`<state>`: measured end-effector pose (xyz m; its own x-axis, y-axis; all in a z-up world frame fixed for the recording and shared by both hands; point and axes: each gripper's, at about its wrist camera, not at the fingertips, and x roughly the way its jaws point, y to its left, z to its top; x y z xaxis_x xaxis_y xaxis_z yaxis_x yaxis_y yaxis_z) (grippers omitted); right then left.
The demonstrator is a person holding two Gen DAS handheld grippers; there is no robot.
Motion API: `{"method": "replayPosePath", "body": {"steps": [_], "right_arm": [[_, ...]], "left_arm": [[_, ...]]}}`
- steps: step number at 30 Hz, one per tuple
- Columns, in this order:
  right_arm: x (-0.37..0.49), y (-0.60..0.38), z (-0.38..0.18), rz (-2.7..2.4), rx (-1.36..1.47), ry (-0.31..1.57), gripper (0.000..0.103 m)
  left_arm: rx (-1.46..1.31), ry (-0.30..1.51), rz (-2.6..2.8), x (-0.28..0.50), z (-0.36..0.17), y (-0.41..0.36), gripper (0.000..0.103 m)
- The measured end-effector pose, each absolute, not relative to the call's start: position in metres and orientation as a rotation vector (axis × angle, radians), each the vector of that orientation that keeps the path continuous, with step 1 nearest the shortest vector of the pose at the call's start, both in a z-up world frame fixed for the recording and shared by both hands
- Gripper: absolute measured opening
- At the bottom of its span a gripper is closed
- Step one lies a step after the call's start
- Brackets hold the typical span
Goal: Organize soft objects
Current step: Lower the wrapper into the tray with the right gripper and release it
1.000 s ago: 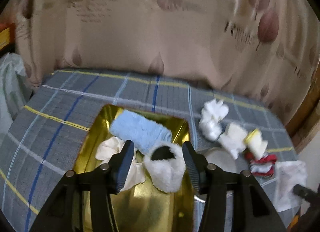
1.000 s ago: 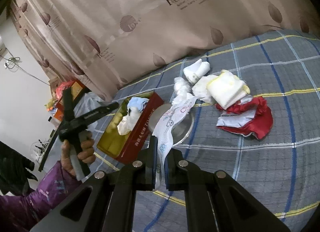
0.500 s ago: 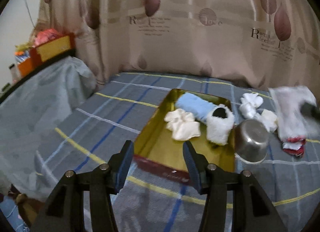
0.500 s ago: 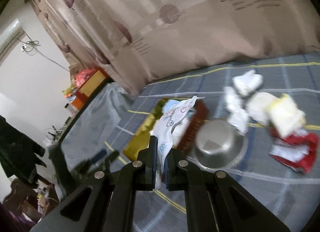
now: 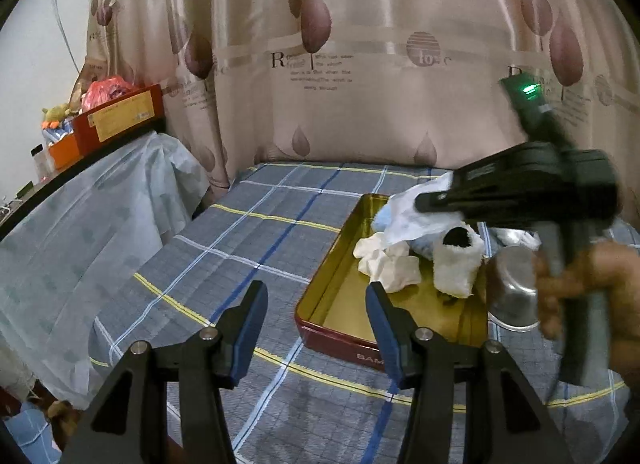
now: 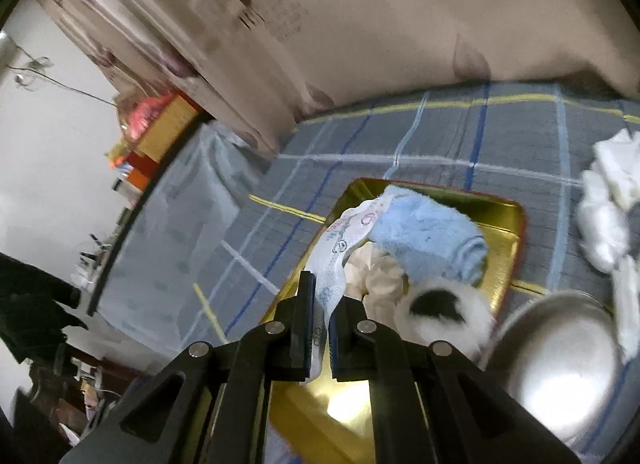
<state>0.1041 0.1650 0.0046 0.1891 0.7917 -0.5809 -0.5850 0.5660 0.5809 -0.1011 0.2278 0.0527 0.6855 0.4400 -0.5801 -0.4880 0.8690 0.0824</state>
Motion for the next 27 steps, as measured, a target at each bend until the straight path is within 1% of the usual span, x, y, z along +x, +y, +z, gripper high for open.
{"method": "replayPosePath", "body": {"steps": [7,18,21,24,27], "right_arm": [[0.122,0.207,-0.015,0.927,0.127,1.023,0.007],[0.138,0.240,-0.031,0.880,0.053,1.076,0.007],[0.137,0.246,-0.034,0.861,0.013,1.074,0.007],[0.133,0.250,-0.031,0.855,-0.022,1.057,0.010],[0.130,0.247,-0.026,0.835,-0.047,1.032,0.011]], "left_arm": [[-0.114,0.660,0.521,-0.101,0.047,0.238,0.052],[-0.134,0.690,0.517,-0.098,0.039,0.241,0.052],[-0.132,0.695,0.513,-0.097,0.038,0.239,0.052],[-0.133,0.703,0.510,-0.096,0.037,0.240,0.052],[-0.146,0.710,0.509,-0.095,0.037,0.241,0.052]]}}
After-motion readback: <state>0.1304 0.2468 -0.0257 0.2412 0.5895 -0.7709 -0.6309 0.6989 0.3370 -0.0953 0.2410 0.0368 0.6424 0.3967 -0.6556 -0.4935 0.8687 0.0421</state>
